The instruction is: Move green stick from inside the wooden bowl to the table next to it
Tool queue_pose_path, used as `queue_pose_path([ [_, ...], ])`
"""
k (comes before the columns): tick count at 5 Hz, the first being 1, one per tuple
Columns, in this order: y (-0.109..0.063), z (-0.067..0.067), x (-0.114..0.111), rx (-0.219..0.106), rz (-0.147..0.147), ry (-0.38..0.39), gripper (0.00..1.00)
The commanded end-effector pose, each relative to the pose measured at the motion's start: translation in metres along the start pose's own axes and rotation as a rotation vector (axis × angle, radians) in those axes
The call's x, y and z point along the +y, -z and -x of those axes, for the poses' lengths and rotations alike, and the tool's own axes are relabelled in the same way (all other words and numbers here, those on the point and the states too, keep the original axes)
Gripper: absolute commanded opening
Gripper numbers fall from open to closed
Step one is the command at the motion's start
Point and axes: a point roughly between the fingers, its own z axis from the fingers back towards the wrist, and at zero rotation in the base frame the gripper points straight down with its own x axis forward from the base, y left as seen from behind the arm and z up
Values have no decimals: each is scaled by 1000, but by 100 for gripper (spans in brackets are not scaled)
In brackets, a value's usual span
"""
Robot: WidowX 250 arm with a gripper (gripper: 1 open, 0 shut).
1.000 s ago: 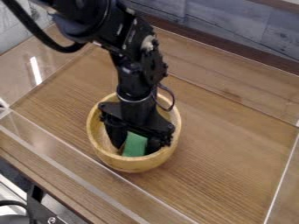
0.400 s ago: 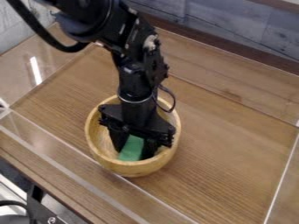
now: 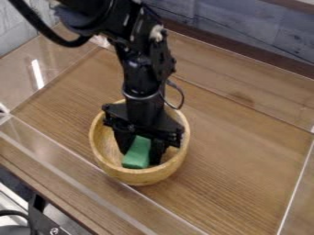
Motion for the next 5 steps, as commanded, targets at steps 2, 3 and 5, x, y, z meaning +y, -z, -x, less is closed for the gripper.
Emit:
queue_pose_path([
  [2,-29,-15,0,-62,38,-22,0],
  [3,-44,-18,0,-74,63,-32,0],
  [5,-73,-32,-12,-100,117,-46,0],
])
